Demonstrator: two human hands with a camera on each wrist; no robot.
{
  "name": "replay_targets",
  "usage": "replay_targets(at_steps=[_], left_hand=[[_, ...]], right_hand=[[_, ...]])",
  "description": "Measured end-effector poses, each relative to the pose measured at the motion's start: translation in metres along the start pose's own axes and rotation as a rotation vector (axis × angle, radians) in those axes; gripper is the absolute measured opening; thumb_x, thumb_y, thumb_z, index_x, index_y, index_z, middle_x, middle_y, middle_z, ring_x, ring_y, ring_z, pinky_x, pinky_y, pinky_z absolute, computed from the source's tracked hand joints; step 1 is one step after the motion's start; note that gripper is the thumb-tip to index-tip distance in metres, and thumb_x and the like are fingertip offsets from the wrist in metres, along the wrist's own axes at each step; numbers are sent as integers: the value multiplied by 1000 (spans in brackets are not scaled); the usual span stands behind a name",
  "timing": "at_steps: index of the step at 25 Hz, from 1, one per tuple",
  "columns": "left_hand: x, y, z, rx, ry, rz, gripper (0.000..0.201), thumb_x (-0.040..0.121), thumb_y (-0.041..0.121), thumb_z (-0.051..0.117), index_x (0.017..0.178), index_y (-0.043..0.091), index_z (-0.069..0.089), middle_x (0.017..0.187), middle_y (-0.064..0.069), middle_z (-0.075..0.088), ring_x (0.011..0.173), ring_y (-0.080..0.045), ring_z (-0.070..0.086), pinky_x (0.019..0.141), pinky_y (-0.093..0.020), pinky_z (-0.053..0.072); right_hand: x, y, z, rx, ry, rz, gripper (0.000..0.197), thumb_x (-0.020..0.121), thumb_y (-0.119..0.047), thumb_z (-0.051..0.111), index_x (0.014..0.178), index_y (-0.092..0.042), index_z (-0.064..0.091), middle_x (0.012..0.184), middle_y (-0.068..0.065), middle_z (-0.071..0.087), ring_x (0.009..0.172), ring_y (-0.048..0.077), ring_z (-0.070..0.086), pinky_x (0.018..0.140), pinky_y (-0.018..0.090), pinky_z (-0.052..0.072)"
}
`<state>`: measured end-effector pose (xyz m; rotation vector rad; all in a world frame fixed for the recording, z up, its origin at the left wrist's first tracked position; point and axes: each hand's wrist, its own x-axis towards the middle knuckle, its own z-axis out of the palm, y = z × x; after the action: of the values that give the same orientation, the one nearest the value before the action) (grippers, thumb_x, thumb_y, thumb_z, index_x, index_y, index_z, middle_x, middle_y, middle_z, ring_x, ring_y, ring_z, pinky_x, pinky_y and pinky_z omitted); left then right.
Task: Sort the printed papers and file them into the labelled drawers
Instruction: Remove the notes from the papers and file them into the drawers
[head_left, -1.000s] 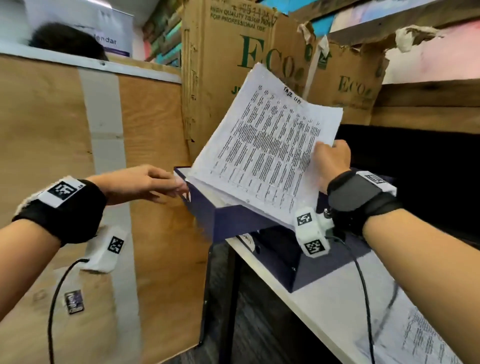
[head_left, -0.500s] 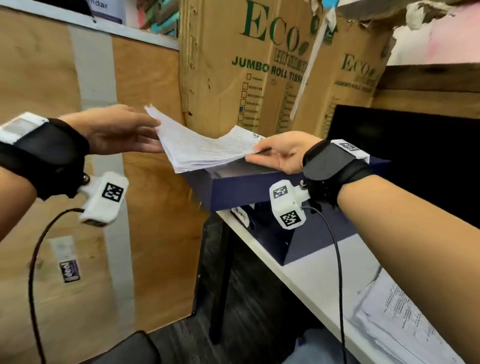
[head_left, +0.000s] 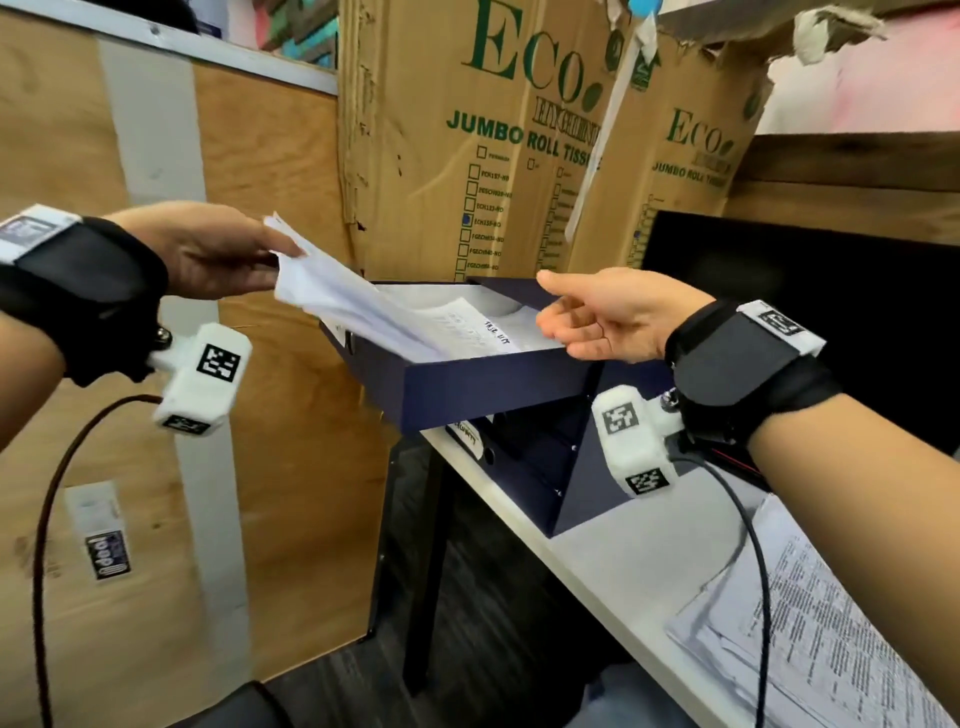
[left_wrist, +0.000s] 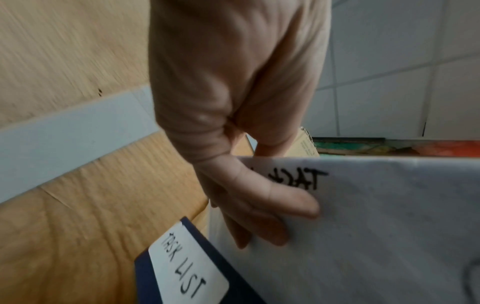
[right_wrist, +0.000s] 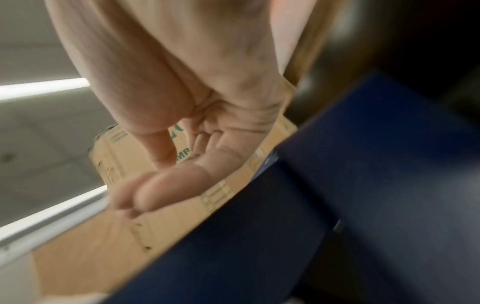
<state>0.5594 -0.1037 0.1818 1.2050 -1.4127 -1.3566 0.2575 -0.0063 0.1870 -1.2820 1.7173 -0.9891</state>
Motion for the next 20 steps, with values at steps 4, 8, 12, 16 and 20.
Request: replay_targets(at_steps=[4, 8, 12, 16, 20], left_hand=[[13, -2, 37, -14, -53, -5, 12, 97, 10, 49, 92, 1, 56, 86, -9, 70, 59, -8, 70, 49, -16, 54], [22, 3, 59, -103, -121, -22, 21, 101, 19, 44, 102, 0, 52, 100, -14, 62, 71, -16, 71, 54, -24, 58], [23, 2, 69, 120, -122, -49, 14, 98, -2, 43, 98, -8, 57, 94, -15, 67, 63, -14, 71, 53, -22, 58], [24, 6, 63, 79, -61, -82, 28, 97, -8, 36, 118, -9, 53, 124, -18, 58, 103, -27, 61, 79, -29, 55], [25, 14, 43, -122, -38, -139, 28, 99, -5, 27, 108, -15, 52, 103, -20, 64, 83, -30, 71, 77, -35, 53]], right_hand=[[4, 18, -1, -219, 196, -335, 28, 98, -26, 51, 80, -9, 63, 75, 9, 67, 61, 16, 63, 50, 24, 54], [10, 25, 10, -403, 214, -682, 23, 98, -27, 51, 89, -15, 69, 88, -3, 72, 87, 16, 68, 82, 39, 56], [0, 19, 45, -512, -51, -854, 26, 102, -29, 44, 103, -24, 69, 108, -12, 69, 107, 5, 59, 100, 31, 44], [-3, 11, 72, -514, -175, -896, 29, 102, -33, 44, 114, -20, 67, 110, -7, 68, 103, 6, 58, 92, 23, 43], [8, 10, 50, -455, 27, -881, 27, 101, -38, 44, 118, -26, 62, 107, -14, 64, 99, -1, 57, 87, 17, 43]])
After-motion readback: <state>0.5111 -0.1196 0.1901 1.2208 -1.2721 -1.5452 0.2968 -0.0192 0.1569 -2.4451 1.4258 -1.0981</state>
